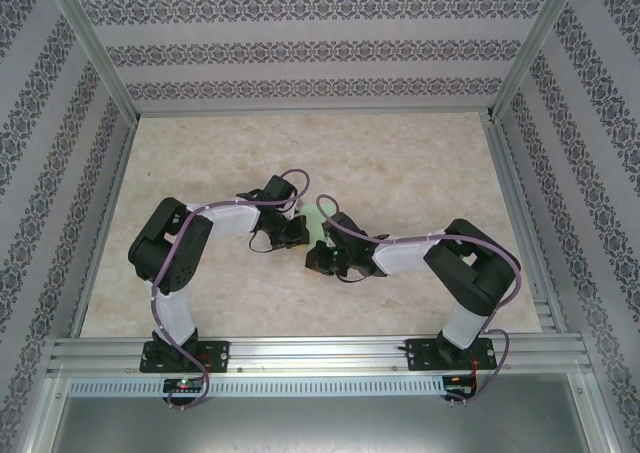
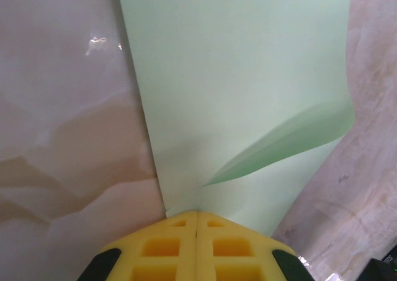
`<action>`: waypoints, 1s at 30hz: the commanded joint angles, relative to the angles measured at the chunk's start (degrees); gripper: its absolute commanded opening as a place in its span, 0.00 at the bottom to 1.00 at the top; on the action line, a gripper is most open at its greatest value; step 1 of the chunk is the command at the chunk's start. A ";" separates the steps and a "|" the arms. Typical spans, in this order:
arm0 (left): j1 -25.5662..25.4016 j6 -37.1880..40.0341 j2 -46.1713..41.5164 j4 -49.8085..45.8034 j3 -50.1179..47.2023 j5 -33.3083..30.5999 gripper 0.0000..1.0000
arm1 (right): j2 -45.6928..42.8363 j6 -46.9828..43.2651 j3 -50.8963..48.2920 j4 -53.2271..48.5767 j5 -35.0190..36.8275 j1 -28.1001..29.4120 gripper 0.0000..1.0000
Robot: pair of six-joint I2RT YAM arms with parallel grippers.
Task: Fold a paper plane with a square sheet of paper (pick it up from the middle)
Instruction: Third fold the triangle at the center of the table.
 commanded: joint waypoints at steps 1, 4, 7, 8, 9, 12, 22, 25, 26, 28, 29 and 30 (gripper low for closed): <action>-0.71 0.37 2.58 -2.73 -2.16 -7.92 0.00 | 1.65 -1.91 1.99 -3.52 0.00 0.63 0.09; -0.66 0.45 2.60 -2.85 -2.07 -7.92 0.00 | 0.20 -3.70 3.86 -6.47 0.65 -0.17 0.09; -0.66 0.50 2.60 -2.99 -2.04 -8.02 0.00 | -3.09 -4.24 4.14 -6.48 1.61 -2.30 0.09; -0.67 0.57 2.56 -3.02 -2.04 -7.89 0.00 | -4.04 -4.27 4.09 -6.52 2.00 -3.28 0.09; -0.65 0.50 2.59 -3.02 -2.00 -7.90 0.00 | -4.51 -4.30 4.07 -6.66 2.26 -4.08 0.09; -0.73 0.60 2.68 -3.10 -1.75 -7.83 0.00 | -4.05 -4.80 4.22 -6.70 2.02 -6.23 0.09; -0.67 0.95 2.87 -3.54 -1.43 -7.59 0.00 | 2.44 -5.22 7.94 -7.92 1.66 -7.80 0.08; -0.66 1.13 2.93 -3.86 -1.25 -7.84 0.00 | 3.41 -3.79 6.79 -8.67 2.78 -8.40 0.07; -0.70 1.24 2.87 -3.97 -1.15 -7.86 0.00 | 3.42 -3.17 6.09 -8.81 3.36 -8.43 0.07; -0.66 1.27 2.89 -4.07 -1.05 -7.92 0.00 | 2.95 -2.26 4.93 -9.36 4.38 -8.65 0.07; -0.72 1.36 3.01 -4.16 -0.99 -7.91 0.00 | 2.32 -1.79 4.63 -10.06 4.97 -8.71 0.07; -0.71 1.41 3.04 -4.24 -0.83 -7.95 0.00 | 1.56 -1.56 4.47 -10.61 5.56 -8.67 0.07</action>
